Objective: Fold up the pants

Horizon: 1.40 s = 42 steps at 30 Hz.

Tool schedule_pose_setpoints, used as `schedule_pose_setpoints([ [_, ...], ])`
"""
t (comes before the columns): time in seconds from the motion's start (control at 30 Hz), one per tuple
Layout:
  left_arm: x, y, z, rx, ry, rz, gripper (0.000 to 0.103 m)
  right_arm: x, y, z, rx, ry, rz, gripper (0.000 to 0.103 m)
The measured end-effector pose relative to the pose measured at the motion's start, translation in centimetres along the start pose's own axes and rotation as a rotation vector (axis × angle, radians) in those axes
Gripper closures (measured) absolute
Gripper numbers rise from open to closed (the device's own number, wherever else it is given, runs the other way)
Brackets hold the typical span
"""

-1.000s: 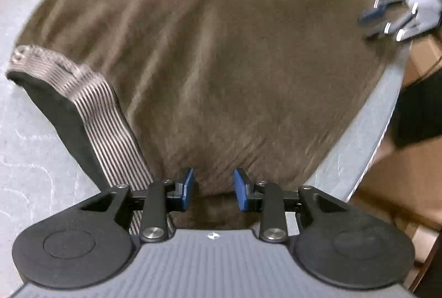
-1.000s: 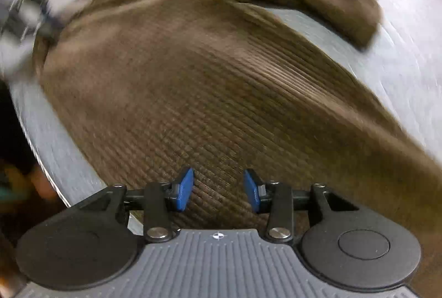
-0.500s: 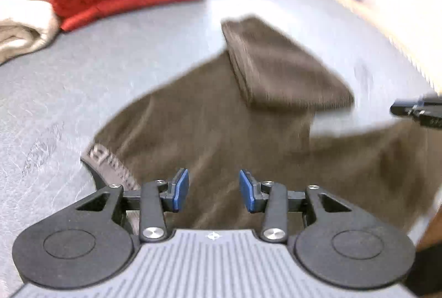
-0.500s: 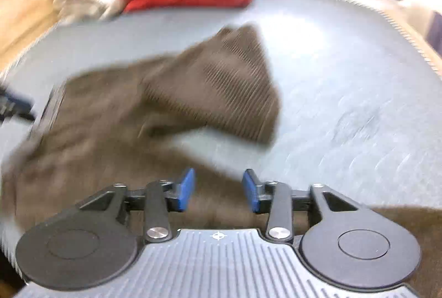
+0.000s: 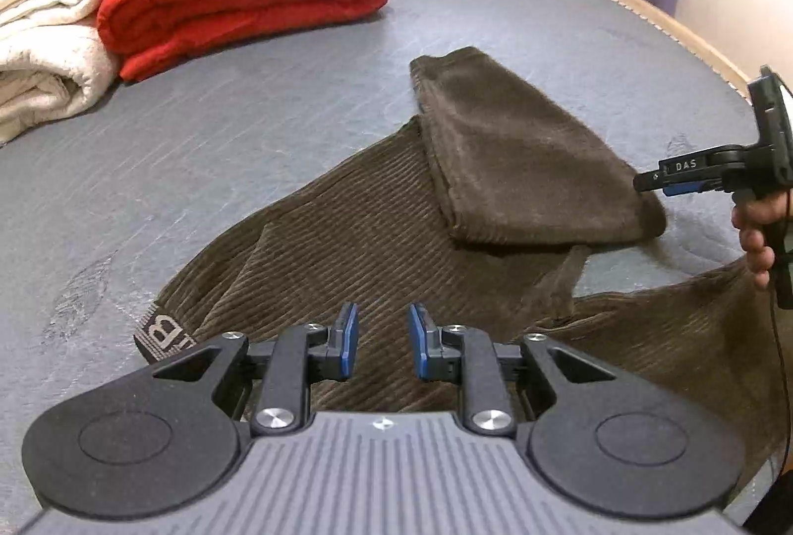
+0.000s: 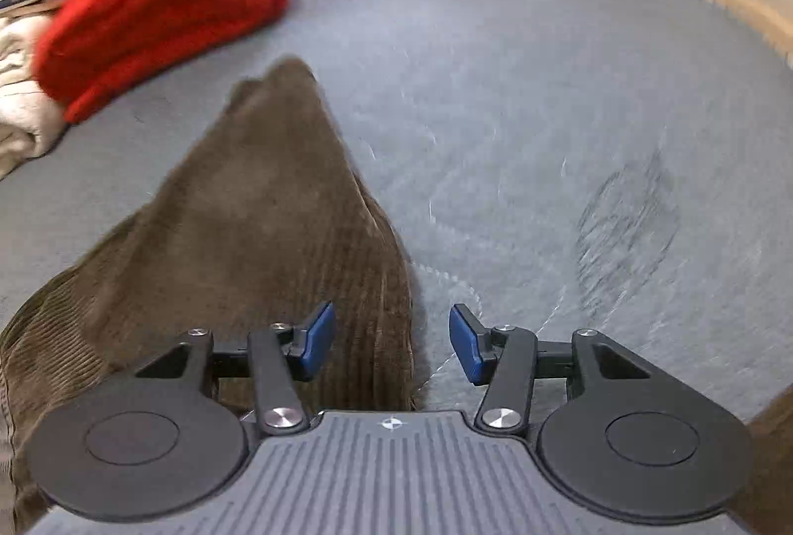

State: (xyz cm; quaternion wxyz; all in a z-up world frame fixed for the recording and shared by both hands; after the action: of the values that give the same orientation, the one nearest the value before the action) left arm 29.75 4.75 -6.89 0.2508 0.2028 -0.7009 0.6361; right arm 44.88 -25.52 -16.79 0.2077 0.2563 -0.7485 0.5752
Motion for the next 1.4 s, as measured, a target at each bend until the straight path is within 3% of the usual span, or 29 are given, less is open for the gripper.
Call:
schedule_pose_setpoints([
  [0.1,0.1,0.1,-1.2,0.003,-0.016,-0.009,0.078,-1.1,0.7,-0.4,-0.018,-0.01,-0.048,0.056],
  [0.13,0.1,0.0,-1.7,0.008,-0.021,-0.011,0.078,-1.0,0.6,-0.6,-0.028,-0.024,-0.059,0.083],
  [0.17,0.2,-0.1,-2.1,0.012,-0.026,-0.009,0.078,-0.5,0.0,-0.9,-0.043,-0.029,-0.052,0.092],
  [0.23,0.5,-0.2,-2.8,0.015,-0.029,-0.003,0.078,1.5,-2.4,-2.2,-0.06,-0.088,0.022,0.092],
  [0.33,1.2,-0.6,-3.9,0.026,-0.04,0.01,0.078,7.0,-5.3,-7.0,0.054,-0.295,0.141,0.093],
  [0.37,1.5,-0.7,-4.1,0.033,-0.041,0.014,0.078,9.2,-5.0,-9.5,0.118,-0.417,0.137,0.093],
  [0.43,2.0,-0.9,-4.5,0.038,-0.043,0.022,0.078,13.3,-2.1,-13.7,0.217,-0.683,0.058,0.092],
  [0.5,2.5,-0.8,-4.6,0.04,-0.038,0.022,0.078,15.0,2.3,-16.1,0.3,-0.803,-0.053,0.091],
  [0.6,3.0,-0.6,-4.4,0.045,-0.037,0.017,0.078,13.4,6.4,-15.7,0.392,-0.691,-0.134,0.087],
  [0.77,3.5,-0.5,-3.5,0.016,-0.024,0.018,0.077,11.5,2.1,-11.5,0.047,-0.578,-0.063,0.056],
  [1.0,2.8,-0.7,-4.1,0.032,-0.049,0.007,0.077,8.2,-2.2,-5.6,-0.43,-0.488,-0.002,0.055],
  [1.1,2.6,-1.1,-3.7,0.027,-0.042,0.014,0.077,6.8,-3.3,-6.1,-0.54,-0.552,0.031,0.056],
  [1.17,2.3,-1.5,-3.5,0.031,-0.037,0.019,0.077,7.9,-2.0,-10.4,-0.344,-0.677,-0.03,0.057],
  [1.23,1.9,-2.0,-3.6,0.043,-0.036,0.022,0.077,9.9,3.1,-17.3,0.014,-0.796,-0.127,0.056],
  [1.3,1.3,-2.3,-3.8,0.058,-0.042,0.019,0.077,10.7,7.3,-20.6,0.242,-0.837,-0.19,0.058],
  [1.4,0.9,-2.7,-3.7,0.075,-0.037,0.017,0.077,10.1,8.3,-20.7,0.221,-0.838,-0.24,0.06],
])
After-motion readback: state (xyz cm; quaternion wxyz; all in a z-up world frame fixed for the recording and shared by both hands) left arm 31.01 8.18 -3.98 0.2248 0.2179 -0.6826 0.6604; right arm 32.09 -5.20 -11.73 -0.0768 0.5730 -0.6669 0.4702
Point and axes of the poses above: each gripper's, at about its wrist camera, not at the fingertips, and x roughly against the way its jaws point, z to its right, y to its underside, the point moved 10 cm from there along -x, roughly the way its jaws point, and after that the axes turned 15 degrees about z, right-handed, at the moved point
